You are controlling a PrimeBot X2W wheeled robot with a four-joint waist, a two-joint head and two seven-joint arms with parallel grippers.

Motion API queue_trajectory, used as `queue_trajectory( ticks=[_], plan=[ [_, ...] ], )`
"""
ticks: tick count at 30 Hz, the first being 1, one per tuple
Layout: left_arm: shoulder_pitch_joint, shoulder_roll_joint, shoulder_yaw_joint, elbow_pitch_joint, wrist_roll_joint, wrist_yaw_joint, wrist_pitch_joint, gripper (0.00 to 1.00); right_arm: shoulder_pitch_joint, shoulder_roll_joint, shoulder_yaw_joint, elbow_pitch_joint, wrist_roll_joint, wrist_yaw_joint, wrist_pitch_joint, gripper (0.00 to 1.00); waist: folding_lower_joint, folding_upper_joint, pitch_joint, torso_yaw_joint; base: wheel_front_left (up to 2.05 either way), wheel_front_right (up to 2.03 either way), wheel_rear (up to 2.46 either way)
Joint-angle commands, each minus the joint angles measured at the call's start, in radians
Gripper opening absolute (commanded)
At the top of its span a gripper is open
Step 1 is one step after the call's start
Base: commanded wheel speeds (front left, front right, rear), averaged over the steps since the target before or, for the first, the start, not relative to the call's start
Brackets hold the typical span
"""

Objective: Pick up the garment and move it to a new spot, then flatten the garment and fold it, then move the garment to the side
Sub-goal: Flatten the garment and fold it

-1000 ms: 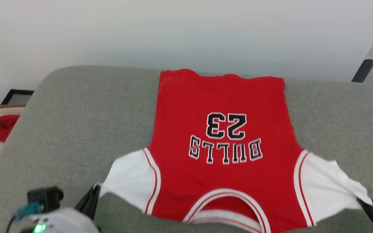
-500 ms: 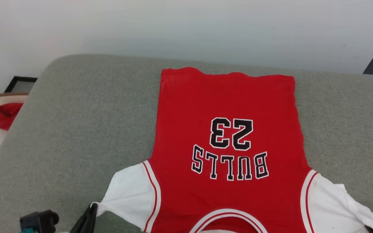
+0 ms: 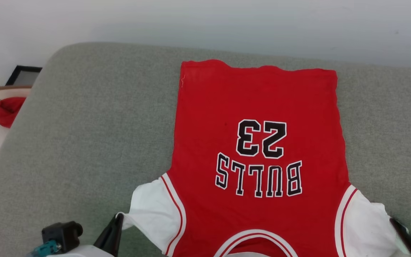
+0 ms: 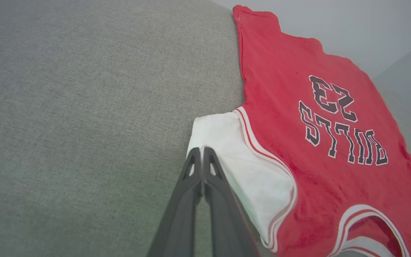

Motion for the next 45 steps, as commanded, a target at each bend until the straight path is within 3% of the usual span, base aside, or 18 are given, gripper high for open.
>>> queue_trajectory(
  ticks=[1, 6, 11, 21, 32, 45],
  plan=[
    [-0.010, -0.003, -0.002, 0.004, 0.007, -0.006, -0.005, 0.00, -0.024, 0.002, -0.009, -0.009, -0.003, -0.001, 0.008, 1.00, 0.0000, 0.0000, 0.012, 0.001, 0.00, 0.00, 0.00],
    [-0.047, -0.029, -0.018, 0.024, 0.020, -0.022, -0.003, 0.00, -0.185, -0.007, -0.012, -0.034, -0.037, -0.001, 0.060, 1.00, 0.0000, 0.0000, 0.043, 0.015, 0.00, 0.00, 0.00],
    [-0.098, -0.058, -0.042, 0.046, 0.037, -0.044, 0.004, 0.00, -0.399, -0.028, 0.015, 0.051, -0.046, -0.001, 0.079, 1.00, 0.0000, 0.0000, 0.081, 0.045, 0.00, 0.00, 0.00],
    [-0.213, -0.135, -0.097, 0.102, 0.070, -0.101, 0.018, 0.00, -0.807, -0.101, 0.127, 0.397, -0.023, -0.001, 0.109, 1.00, 0.0000, 0.0000, 0.173, 0.133, 0.00, 0.00, 0.00],
    [-0.327, -0.236, -0.162, 0.191, 0.098, -0.181, 0.021, 0.00, -1.147, -0.119, 0.199, 0.800, -0.044, -0.001, 0.230, 1.00, 0.0000, 0.0000, 0.290, 0.255, 0.00, 0.00, 0.00],
    [-0.397, -0.328, -0.205, 0.288, 0.098, -0.255, 0.006, 0.00, -1.344, -0.084, 0.166, 1.136, -0.160, -0.001, 0.375, 1.00, 0.0000, 0.0000, 0.364, 0.336, 0.00, 0.00, 0.00]
  ],
)
